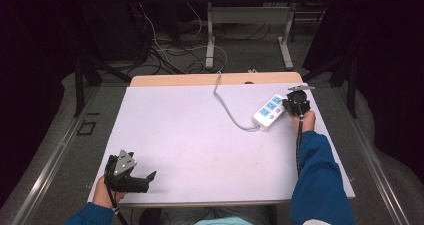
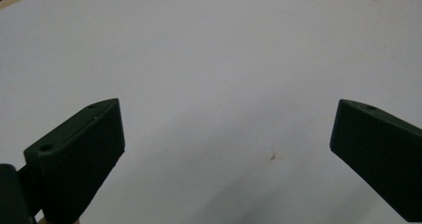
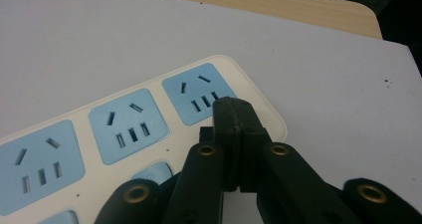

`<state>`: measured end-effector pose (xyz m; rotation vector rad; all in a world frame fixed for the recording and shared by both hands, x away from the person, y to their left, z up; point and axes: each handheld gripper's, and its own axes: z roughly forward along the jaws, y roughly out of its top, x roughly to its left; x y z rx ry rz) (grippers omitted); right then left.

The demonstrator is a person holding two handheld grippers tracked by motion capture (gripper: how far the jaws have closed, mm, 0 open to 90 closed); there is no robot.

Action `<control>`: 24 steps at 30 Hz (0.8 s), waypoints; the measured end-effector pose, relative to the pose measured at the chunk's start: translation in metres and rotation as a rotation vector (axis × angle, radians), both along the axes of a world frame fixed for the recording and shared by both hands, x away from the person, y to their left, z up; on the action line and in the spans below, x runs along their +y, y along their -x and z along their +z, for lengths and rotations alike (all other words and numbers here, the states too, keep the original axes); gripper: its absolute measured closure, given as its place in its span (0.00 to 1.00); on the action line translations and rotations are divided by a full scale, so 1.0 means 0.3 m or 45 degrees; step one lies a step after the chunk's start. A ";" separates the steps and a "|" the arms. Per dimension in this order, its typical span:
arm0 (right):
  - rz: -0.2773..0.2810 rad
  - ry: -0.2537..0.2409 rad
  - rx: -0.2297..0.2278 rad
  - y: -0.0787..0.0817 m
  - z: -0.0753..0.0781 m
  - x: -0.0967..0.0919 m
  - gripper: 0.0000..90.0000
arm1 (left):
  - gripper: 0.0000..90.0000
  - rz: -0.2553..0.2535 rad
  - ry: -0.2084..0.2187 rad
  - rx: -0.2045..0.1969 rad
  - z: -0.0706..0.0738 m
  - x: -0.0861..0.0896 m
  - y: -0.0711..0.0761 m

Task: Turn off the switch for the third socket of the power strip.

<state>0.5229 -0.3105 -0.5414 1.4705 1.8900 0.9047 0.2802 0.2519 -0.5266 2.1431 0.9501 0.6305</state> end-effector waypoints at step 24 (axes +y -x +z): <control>0.012 0.018 -0.004 -0.001 0.001 0.000 1.00 | 0.01 0.000 0.010 0.005 0.000 -0.001 0.001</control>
